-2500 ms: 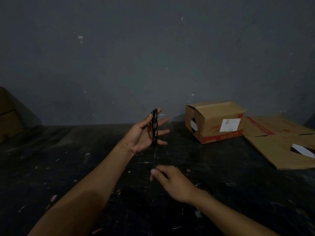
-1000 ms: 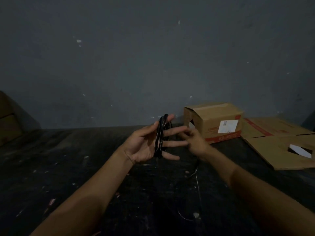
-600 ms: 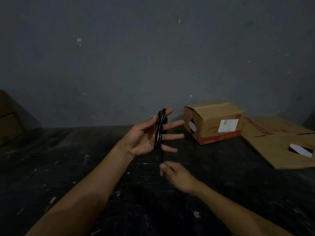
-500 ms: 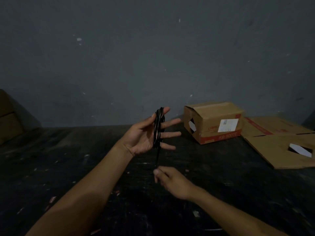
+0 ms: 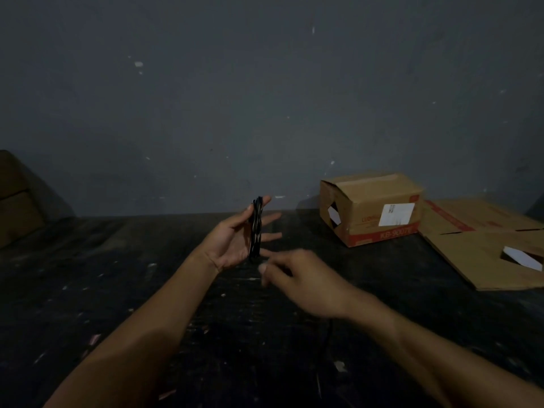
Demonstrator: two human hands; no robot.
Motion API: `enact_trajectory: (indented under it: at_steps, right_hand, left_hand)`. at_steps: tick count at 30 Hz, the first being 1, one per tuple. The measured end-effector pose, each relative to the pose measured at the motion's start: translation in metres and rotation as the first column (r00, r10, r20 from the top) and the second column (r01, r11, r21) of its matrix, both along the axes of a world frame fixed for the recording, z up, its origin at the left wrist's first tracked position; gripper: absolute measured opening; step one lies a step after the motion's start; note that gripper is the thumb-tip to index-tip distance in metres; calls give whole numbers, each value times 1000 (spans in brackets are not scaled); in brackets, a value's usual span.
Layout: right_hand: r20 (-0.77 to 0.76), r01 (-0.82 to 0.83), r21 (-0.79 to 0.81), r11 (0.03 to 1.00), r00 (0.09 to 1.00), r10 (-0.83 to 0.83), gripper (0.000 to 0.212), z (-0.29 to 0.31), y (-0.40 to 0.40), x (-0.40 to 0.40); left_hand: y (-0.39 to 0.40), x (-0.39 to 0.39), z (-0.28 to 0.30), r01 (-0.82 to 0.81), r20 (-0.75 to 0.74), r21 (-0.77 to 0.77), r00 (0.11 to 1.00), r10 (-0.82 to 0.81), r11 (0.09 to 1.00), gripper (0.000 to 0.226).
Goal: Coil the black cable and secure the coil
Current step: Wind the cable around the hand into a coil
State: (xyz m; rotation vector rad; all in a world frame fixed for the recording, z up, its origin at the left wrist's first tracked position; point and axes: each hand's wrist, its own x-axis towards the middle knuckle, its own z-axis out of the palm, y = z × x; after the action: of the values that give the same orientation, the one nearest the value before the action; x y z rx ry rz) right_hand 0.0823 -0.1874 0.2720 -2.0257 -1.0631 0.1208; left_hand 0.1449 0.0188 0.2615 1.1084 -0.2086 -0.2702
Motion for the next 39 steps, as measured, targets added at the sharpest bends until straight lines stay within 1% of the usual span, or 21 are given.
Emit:
enact_trajectory:
  at_steps: [2,4,7,8,10,12,15,19,21,25,27,29,32,33,37,39]
  right_hand:
    - [9,24,13,1000,1000,-24,25,20,-7,6]
    - [72,69,41,997,995,-72,26,41,-14,16]
    - [174,136,35,990,975,-140,32,62,-18,32]
    - [177,161,38,986,970,-166,34,66,-19,37]
    - [125,195,80,978,971,-204,33,74,-20,43]
    - [95,192,114,975,975,-203,31,81,-22,47]
    - [115,181,103,978,975,-192,31,87,-21,49]
    - [146,205,99,974,965,-218,23,89,-20,60]
    - [140,229,104,968,960,-242,21,87,-23,70]
    - [66,221,169,960,970,-235,19,76,-31,91]
    - [16,200,176,964,978,-206,16,66,-36,100]
    - [-29,196,177,964,981,-194,24,54,-37,106]
    - [-128,145,259,955,985,-115,19,33,-33,111]
    - [-155,135,279,951,983,-94,22,25,-32,112]
    - [-328,150,299,942,944,-46,26,-20,-27,109]
    - [-414,172,269,948,909,-47,25,-44,-19,102]
  left_hand:
    - [4,-2,-5,1,-28,-14,1000,-2,1000,47]
    - [6,-4,-12,10,-30,22,999,-9,1000,48]
    - [6,-4,-16,31,-30,78,999,-28,997,52]
    - [3,-5,-15,50,-25,96,999,-48,994,54]
    - [-4,-8,-10,90,-24,121,996,-88,989,58]
    - [-10,-11,-5,133,-20,107,991,-132,985,59]
    - [-17,-16,1,168,-17,113,986,-167,979,58]
    - [-23,-21,6,208,11,152,977,-212,966,54]
    - [-24,-24,8,234,16,131,971,-238,964,55]
    - [-28,-30,12,249,-19,148,968,-249,957,53]
    - [-29,-31,12,292,-19,139,956,-292,946,56]
    - [-33,-33,13,351,0,116,936,-353,929,58]
    - [-36,-35,15,398,42,99,914,-403,912,55]
    - [-37,-35,16,404,56,94,910,-410,910,56]
    - [-40,-38,22,435,111,59,892,-439,898,53]
    - [-42,-38,28,449,158,34,879,-449,893,50]
